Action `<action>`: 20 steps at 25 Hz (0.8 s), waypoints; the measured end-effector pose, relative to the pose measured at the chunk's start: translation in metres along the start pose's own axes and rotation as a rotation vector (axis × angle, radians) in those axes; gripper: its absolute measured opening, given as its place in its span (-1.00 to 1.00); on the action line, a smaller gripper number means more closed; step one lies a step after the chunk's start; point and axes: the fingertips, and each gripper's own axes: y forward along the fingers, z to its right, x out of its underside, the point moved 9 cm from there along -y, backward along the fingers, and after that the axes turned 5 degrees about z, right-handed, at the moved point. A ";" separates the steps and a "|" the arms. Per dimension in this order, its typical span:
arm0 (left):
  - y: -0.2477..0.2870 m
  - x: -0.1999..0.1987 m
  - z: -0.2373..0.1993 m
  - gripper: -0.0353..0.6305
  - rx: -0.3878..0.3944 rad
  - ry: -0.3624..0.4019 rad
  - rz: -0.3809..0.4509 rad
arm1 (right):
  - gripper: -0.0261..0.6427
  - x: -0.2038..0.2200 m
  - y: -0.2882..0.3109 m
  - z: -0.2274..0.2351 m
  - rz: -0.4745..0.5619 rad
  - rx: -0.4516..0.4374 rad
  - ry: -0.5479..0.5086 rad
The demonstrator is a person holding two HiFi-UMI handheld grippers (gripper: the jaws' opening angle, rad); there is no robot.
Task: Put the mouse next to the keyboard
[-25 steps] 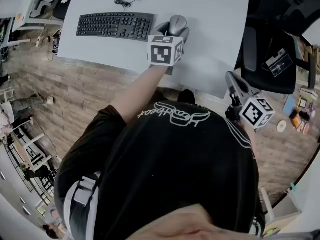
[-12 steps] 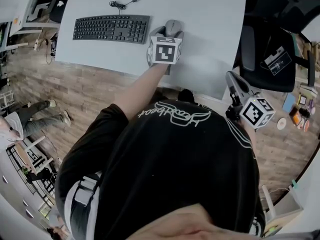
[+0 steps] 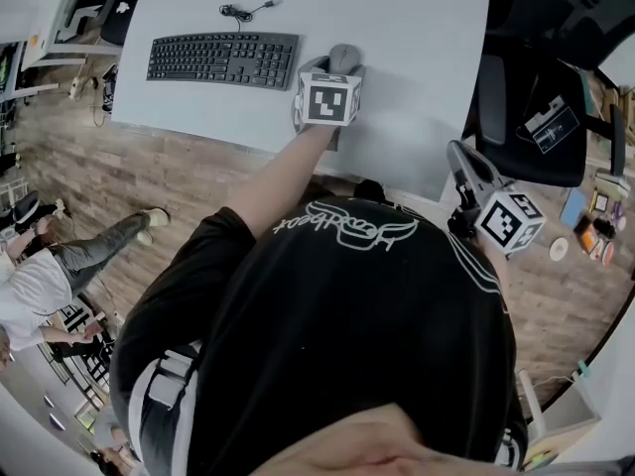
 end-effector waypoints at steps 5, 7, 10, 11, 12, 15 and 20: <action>0.001 -0.001 0.000 0.03 0.019 0.022 -0.015 | -0.89 0.001 0.001 0.003 -0.010 -0.002 0.016; 0.002 -0.002 -0.001 0.11 0.029 0.024 -0.021 | -0.89 0.002 0.001 0.004 -0.016 -0.002 0.011; -0.001 -0.002 -0.003 0.27 0.055 0.024 -0.022 | -0.89 0.003 0.003 0.005 -0.023 0.001 0.004; -0.004 -0.003 -0.004 0.29 0.060 0.031 -0.011 | -0.89 0.003 0.005 0.004 -0.025 0.000 -0.001; -0.009 -0.005 -0.004 0.30 0.065 0.038 0.004 | -0.89 0.002 0.007 0.002 -0.025 -0.004 -0.007; -0.027 -0.014 -0.005 0.29 0.102 0.028 0.063 | -0.89 0.002 0.014 -0.002 -0.027 -0.020 -0.014; -0.071 -0.027 -0.003 0.29 0.176 0.021 0.146 | -0.89 0.002 0.023 -0.013 -0.047 -0.049 -0.041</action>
